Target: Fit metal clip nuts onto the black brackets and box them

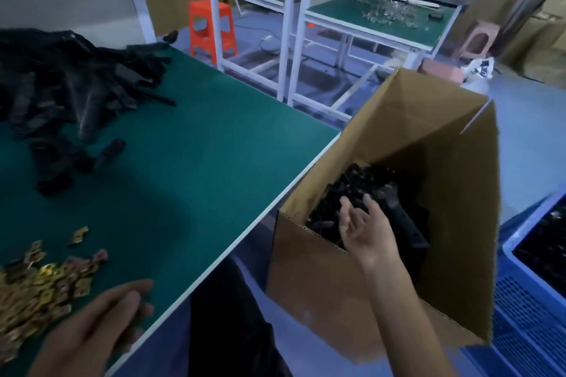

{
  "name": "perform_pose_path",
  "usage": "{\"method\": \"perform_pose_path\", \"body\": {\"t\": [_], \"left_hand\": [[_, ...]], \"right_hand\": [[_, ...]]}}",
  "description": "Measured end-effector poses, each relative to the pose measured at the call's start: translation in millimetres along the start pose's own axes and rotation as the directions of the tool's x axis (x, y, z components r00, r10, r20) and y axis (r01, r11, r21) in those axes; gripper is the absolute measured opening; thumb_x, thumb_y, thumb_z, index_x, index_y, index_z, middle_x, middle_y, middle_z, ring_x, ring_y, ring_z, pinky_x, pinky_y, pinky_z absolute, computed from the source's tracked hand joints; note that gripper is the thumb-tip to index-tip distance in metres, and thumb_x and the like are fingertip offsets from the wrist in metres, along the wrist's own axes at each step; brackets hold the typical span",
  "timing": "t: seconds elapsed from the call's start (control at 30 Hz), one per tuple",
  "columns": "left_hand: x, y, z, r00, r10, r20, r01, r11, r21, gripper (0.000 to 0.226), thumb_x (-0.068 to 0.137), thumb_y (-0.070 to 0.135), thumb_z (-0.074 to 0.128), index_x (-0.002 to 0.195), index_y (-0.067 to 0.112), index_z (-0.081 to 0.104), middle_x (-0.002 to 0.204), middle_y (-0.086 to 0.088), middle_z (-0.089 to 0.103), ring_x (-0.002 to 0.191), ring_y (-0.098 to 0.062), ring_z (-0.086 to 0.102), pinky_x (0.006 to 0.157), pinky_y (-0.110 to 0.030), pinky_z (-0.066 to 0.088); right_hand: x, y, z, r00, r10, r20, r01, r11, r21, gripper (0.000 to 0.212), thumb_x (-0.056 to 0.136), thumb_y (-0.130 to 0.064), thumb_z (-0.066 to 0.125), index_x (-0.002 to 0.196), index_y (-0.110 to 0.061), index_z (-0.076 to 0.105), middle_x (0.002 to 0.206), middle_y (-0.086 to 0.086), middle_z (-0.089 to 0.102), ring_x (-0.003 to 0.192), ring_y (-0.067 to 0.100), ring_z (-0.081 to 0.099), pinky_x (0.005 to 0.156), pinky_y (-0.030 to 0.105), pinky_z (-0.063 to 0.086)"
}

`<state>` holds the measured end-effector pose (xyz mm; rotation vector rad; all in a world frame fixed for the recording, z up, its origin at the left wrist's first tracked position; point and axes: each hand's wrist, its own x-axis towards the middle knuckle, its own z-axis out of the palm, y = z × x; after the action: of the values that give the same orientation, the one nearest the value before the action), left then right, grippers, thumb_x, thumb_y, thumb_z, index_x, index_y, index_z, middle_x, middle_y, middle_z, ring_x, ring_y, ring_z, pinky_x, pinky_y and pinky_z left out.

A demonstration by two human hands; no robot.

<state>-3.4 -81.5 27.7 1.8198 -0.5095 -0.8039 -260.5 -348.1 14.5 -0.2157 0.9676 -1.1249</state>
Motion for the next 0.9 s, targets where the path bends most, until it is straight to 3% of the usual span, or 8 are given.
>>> {"method": "perform_pose_path", "body": {"t": [0.07,0.13,0.23,0.43,0.57,0.67,0.77,0.9], "left_hand": [[-5.8,16.1,-8.2,0.998,-0.06,0.018,0.061,0.998,-0.031,0.022,0.096,0.033,0.061,0.093,0.048,0.076,0.089,0.01,0.078,0.088,-0.017,0.071,0.074,-0.03,0.051],[-3.5,9.5,-13.3,0.999,-0.054,0.006,0.054,0.998,-0.012,0.022,0.097,0.037,0.06,0.093,0.052,0.074,0.092,0.016,0.077,0.085,-0.003,0.07,0.074,-0.025,0.049],[3.9,10.2,-38.1,0.996,0.042,-0.082,-0.029,0.987,0.158,0.02,0.097,0.037,0.06,0.094,0.052,0.073,0.098,0.031,0.071,0.091,0.011,0.064,0.078,-0.016,0.046],[66.9,31.0,-86.8,0.909,0.221,-0.352,-0.06,0.908,0.415,0.011,0.099,0.038,0.056,0.097,0.044,0.065,0.092,0.029,0.064,0.091,0.008,0.06,0.071,-0.016,0.044],[132.1,44.0,-99.5,0.873,0.263,-0.411,-0.005,0.848,0.531,0.033,0.1,0.04,0.058,0.13,0.027,0.057,0.123,0.008,0.059,0.112,-0.016,0.059,0.085,-0.025,0.045],[173.7,54.5,-100.8,0.902,0.215,-0.374,0.095,0.747,0.658,0.057,0.098,0.04,0.062,0.148,0.022,0.042,0.145,-0.008,0.044,0.127,-0.03,0.051,0.097,-0.043,0.05],[190.8,58.4,-106.4,0.871,0.281,-0.402,0.143,0.638,0.757,0.038,0.103,0.023,0.054,0.141,0.019,0.053,0.133,-0.012,0.059,0.118,-0.033,0.059,0.09,-0.045,0.054],[167.3,53.6,-128.7,0.704,0.467,-0.535,-0.027,0.771,0.637,0.027,0.102,0.009,0.051,0.125,0.014,0.063,0.118,-0.009,0.059,0.096,-0.026,0.06,0.079,-0.035,0.049]], "right_hand": [[-2.3,17.1,1.5,0.999,-0.019,0.029,0.024,0.98,-0.198,0.03,0.103,-0.024,0.06,0.126,-0.006,0.06,0.102,0.01,0.07,0.072,0.013,0.062,0.059,0.022,0.051],[-12.4,51.0,9.1,0.979,-0.059,0.193,0.125,0.929,-0.348,0.009,0.1,-0.019,0.063,0.104,-0.014,0.068,0.096,0.013,0.068,0.061,0.014,0.06,0.051,0.023,0.049],[-37.6,105.9,39.7,0.916,-0.049,0.399,0.241,0.86,-0.449,0.014,0.097,-0.017,0.067,0.107,-0.022,0.075,0.089,0.012,0.074,0.066,0.018,0.065,0.052,0.026,0.05],[-95.5,208.1,101.3,0.62,0.096,0.778,0.559,0.643,-0.524,0.023,0.097,-0.022,0.064,0.103,-0.044,0.07,0.077,-0.001,0.071,0.062,0.012,0.065,0.052,0.026,0.052],[-103.1,239.0,109.2,0.556,0.076,0.828,0.722,0.45,-0.526,0.027,0.097,-0.016,0.067,0.1,-0.044,0.067,0.073,-0.007,0.067,0.06,0.011,0.06,0.06,0.035,0.052],[-100.5,240.6,110.3,0.55,0.094,0.83,0.721,0.447,-0.529,0.016,0.095,-0.032,0.062,0.106,-0.044,0.064,0.072,0.001,0.064,0.06,0.018,0.06,0.06,0.044,0.054],[-98.5,237.4,110.5,0.55,0.101,0.829,0.719,0.448,-0.531,0.015,0.097,-0.029,0.059,0.101,-0.043,0.064,0.074,0.008,0.064,0.065,0.025,0.061,0.066,0.051,0.053],[-99.2,234.0,111.3,0.533,0.105,0.839,0.727,0.45,-0.518,0.022,0.1,-0.023,0.061,0.102,-0.045,0.062,0.07,0.006,0.061,0.061,0.026,0.057,0.062,0.049,0.051]]}}
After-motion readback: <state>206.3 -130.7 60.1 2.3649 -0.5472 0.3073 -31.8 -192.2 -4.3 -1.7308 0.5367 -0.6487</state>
